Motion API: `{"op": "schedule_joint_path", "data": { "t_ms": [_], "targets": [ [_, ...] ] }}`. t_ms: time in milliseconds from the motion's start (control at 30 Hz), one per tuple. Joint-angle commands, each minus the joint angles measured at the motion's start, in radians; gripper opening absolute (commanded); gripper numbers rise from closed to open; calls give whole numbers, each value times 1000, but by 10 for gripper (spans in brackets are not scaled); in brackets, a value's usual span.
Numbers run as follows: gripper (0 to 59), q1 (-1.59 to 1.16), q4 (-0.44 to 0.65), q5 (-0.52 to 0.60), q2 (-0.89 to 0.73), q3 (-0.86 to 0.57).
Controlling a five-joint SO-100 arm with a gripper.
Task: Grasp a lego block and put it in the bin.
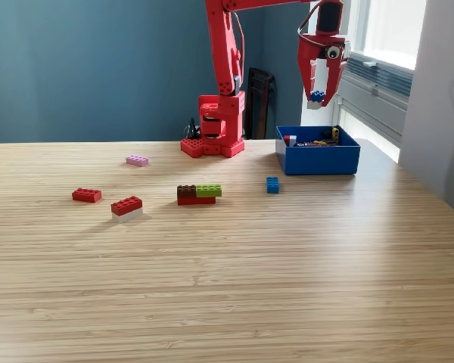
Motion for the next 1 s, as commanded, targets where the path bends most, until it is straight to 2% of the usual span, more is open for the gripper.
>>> {"op": "schedule_joint_path", "data": {
  "t_ms": [33,100,200,400,500,600,700,1000],
  "targets": [
    [261,-9,12,-5,67,-9],
    [292,-9,12,-5,67,-5],
    [300,-8,12,-3,67,-2],
    [226,87,11,-2,67,-8],
    [153,235,9,11,67,-14],
    [112,428,2,-5,67,-15],
    [94,634,-26,-51,67,-9],
    [89,1134,-120,-202,67,15]
  ]
}}
